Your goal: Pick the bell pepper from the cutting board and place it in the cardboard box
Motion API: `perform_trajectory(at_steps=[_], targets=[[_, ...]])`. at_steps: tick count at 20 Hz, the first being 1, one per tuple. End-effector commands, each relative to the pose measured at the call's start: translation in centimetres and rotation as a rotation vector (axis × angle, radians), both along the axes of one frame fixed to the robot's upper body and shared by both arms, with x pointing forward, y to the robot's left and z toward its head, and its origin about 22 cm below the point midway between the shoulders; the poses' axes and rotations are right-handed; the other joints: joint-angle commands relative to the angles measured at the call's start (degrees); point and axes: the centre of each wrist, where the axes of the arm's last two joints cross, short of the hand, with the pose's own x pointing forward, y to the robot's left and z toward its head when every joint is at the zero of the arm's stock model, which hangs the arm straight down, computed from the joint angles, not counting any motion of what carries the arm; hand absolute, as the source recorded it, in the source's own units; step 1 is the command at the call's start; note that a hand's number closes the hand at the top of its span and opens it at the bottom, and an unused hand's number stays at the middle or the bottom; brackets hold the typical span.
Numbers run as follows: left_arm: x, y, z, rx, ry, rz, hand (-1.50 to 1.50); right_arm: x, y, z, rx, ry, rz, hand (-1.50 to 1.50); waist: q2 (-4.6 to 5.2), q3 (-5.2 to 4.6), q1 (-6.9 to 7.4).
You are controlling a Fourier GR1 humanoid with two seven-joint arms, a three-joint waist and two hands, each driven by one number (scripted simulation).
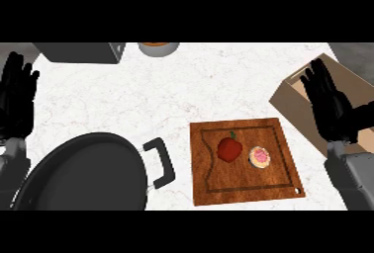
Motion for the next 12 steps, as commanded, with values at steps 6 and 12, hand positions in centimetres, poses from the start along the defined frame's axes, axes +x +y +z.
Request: perform_trajectory(at_steps=[6, 12], targets=[[-1.5, -2.6, -0.4, 0.335, -0.014, -0.393, 0.0, -0.4, -1.0, 8.9, -0.356, -0.338, -0.335, -1.5, 0.18, -0.35, -7.81], [-2.9, -3.9, -2.6, 0.333, 0.023, -0.512, 0.0, -5.3, -0.9, 4.7, -0.707, -0.117, -0.365, -1.5, 1.1, -0.19, -6.34]])
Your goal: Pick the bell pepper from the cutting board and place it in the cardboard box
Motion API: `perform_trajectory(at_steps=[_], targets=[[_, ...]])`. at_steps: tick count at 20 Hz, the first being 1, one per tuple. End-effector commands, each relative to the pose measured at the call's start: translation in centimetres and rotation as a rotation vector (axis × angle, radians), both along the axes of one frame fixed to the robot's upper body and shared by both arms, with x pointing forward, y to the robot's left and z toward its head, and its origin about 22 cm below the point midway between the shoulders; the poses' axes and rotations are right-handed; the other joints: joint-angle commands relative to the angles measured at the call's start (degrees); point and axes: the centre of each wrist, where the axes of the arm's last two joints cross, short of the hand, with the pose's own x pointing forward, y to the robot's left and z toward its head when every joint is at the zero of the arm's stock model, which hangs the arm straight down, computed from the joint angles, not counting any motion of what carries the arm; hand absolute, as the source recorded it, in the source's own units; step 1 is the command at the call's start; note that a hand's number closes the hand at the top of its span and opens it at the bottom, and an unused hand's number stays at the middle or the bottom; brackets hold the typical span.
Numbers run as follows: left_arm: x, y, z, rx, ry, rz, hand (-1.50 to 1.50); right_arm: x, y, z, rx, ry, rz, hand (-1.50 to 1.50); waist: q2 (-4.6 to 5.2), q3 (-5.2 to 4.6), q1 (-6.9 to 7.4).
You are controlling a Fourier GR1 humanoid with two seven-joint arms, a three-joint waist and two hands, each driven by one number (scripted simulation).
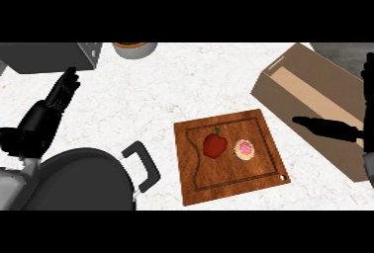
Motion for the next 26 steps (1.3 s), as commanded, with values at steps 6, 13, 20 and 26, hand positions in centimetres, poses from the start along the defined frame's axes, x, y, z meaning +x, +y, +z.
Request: perform_trajectory(at_steps=[6, 13, 20, 26], targets=[[-0.6, -1.6, -0.5, 0.054, -0.021, -0.132, 0.0, -5.6, 3.8, 0.8, -0.426, 0.107, 0.034, -1.5, 0.76, 0.18, 2.82], [-0.7, -2.9, -1.0, 0.05, -0.022, -0.197, 0.0, -7.2, 7.8, 2.7, -0.649, 0.466, 0.044, -1.5, 1.42, 0.18, 5.64], [0.4, -3.0, -1.0, 0.056, 0.0, -0.225, 0.0, -6.2, 14.3, 4.2, -0.764, 0.696, 0.066, -1.5, 2.01, 0.28, 7.58], [0.9, -2.5, -0.9, 0.048, -0.023, -0.223, 0.0, -5.3, 18.9, 4.0, -0.79, 0.816, 0.065, -1.5, 1.62, 0.25, 6.89]])
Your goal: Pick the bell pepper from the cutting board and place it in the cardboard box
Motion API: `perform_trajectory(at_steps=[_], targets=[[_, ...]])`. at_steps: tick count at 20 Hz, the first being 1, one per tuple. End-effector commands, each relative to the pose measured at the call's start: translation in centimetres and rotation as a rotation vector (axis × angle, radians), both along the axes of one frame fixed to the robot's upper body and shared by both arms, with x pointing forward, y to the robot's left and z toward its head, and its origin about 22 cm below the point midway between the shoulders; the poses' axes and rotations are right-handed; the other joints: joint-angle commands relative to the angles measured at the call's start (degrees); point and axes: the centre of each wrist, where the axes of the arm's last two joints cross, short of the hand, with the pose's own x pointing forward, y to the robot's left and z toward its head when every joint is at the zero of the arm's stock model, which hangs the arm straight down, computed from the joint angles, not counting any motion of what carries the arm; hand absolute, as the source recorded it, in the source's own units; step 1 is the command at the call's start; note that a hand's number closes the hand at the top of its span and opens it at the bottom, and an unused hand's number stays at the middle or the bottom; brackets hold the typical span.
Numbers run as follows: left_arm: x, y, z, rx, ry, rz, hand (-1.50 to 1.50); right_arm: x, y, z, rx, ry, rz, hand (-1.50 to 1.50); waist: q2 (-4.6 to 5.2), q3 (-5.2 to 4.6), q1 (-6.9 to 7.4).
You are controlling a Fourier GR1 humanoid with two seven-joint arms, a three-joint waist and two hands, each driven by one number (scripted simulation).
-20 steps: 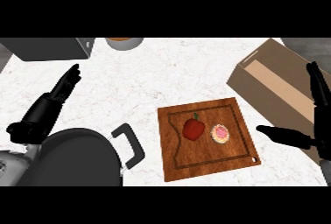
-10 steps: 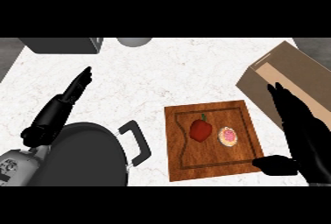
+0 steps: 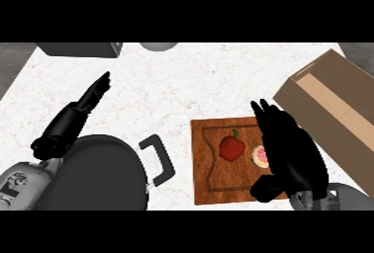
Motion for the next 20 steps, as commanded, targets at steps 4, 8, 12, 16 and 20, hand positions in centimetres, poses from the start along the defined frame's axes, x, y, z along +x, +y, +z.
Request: perform_trajectory(at_steps=[4, 8, 12, 16, 20], targets=[[-0.5, -0.6, 0.0, 0.003, 0.006, -0.002, 0.0, 3.0, 5.1, -0.2, -0.129, 0.173, -0.182, -1.5, -0.24, 0.14, 0.3], [0.2, 0.4, 0.1, 0.009, 0.012, 0.017, 0.0, 3.7, 7.8, -1.9, -0.112, 0.218, -0.189, -1.5, -0.19, 0.21, -0.85], [-0.2, 1.0, -0.4, -0.003, 0.01, 0.035, 0.0, 4.8, 8.5, -2.5, -0.172, 0.224, -0.212, -1.5, -0.33, 0.26, -1.1], [0.2, 0.7, -0.4, 0.002, 0.011, 0.022, 0.0, 6.2, 10.2, -3.6, -0.226, 0.22, -0.246, -1.5, -0.04, 0.26, -1.11], [-0.4, 1.8, -0.2, 0.004, 0.0, 0.028, 0.0, 6.2, 10.4, -3.0, -0.208, 0.199, -0.256, -1.5, -0.31, 0.34, -1.63]])
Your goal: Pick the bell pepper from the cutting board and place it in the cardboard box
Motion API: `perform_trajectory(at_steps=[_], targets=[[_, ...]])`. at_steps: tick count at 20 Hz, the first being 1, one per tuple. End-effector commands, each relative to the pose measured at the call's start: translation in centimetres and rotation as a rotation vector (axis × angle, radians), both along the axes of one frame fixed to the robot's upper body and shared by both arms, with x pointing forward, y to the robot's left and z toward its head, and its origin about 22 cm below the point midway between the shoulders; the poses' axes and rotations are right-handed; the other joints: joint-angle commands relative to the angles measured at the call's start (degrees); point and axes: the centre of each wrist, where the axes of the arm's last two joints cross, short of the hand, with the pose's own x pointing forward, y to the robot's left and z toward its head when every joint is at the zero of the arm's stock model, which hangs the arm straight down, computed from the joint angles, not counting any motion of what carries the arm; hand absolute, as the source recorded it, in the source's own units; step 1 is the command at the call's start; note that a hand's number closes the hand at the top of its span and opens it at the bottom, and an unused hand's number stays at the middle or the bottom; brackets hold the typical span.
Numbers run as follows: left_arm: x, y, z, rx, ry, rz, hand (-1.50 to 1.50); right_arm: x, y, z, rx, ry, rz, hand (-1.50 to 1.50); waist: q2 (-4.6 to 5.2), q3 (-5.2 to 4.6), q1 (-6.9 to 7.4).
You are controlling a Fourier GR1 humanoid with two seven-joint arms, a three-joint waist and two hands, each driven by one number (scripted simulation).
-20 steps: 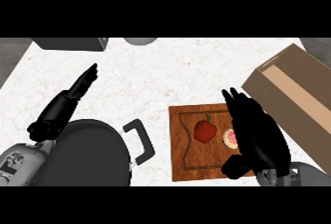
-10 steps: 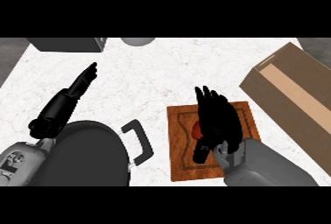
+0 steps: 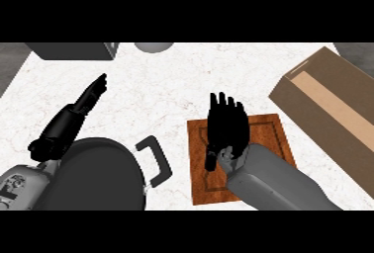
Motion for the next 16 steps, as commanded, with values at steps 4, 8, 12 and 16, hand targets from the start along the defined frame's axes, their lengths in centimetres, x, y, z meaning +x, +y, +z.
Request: perform_trajectory(at_steps=[4, 8, 12, 16], targets=[[0.2, 0.3, 0.4, -0.002, -0.002, 0.007, 0.0, -0.3, 2.3, -1.1, -0.168, 0.086, -0.169, -1.5, 0.04, 0.07, -0.63], [0.1, 0.2, 0.4, -0.006, 0.007, 0.009, 0.0, 0.5, 1.9, -2.3, -0.2, 0.106, -0.194, -1.5, 0.05, 0.08, -0.7], [0.6, -0.6, 0.8, -0.002, 0.002, 0.011, 0.0, 0.7, 1.5, -3.5, -0.208, 0.118, -0.211, -1.5, 0.09, 0.11, -0.81], [0.8, 0.8, 0.8, -0.016, -0.015, 0.015, 0.0, 0.7, -0.1, -5.1, -0.167, 0.122, -0.184, -1.5, 0.21, 0.13, -0.65]])
